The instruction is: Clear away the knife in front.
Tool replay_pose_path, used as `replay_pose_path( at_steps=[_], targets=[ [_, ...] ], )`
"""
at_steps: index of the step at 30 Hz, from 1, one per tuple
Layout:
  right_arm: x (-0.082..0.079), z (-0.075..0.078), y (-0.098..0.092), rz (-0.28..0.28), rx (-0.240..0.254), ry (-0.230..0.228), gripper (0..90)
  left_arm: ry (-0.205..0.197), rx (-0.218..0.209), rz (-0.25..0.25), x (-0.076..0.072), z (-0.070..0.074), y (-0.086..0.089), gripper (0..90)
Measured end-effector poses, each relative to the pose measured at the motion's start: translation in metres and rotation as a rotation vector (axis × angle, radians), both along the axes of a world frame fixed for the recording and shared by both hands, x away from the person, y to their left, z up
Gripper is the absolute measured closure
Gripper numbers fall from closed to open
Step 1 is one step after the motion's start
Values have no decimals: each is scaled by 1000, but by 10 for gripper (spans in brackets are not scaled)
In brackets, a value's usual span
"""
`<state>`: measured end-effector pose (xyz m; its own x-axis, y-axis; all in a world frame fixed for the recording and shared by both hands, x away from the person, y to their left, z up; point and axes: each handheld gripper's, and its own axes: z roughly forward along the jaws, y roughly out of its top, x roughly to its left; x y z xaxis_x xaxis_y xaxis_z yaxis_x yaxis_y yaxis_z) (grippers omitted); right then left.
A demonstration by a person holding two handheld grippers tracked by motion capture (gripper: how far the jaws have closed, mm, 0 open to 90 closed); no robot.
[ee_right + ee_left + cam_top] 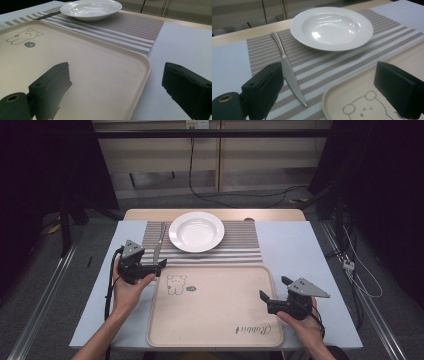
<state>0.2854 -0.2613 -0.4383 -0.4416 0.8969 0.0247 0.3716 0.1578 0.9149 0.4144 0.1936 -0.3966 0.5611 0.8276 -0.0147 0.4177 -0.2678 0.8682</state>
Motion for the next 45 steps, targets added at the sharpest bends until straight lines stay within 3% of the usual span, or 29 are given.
replay_pose_path(
  at_steps=[3, 6, 20, 28, 33, 42, 45],
  targets=[
    [0, 0, 0, 0, -1, 0, 87, 15, -19, 1, 8, 0, -1, 86],
    [-1, 0, 0, -2, -7, -5, 88, 23, 3, 0, 16, -1, -4, 87],
    [-6, 3, 5, 5, -20, -11, 93, 74, 7, 46, 48, 2, -6, 104],
    [-5, 3, 7, 18, -26, -13, 94, 79, 49, 94, 67, 6, -4, 139],
    [-5, 3, 6, 19, -22, -10, 94, 130, 72, 110, 91, 5, -4, 141],
    [-5, 3, 6, 18, -23, -9, 94, 187, 123, 122, 119, 4, -8, 156],
    [-6, 3, 5, 21, -23, -11, 93, 212, 127, 127, 127, 3, -6, 201]
  ],
)
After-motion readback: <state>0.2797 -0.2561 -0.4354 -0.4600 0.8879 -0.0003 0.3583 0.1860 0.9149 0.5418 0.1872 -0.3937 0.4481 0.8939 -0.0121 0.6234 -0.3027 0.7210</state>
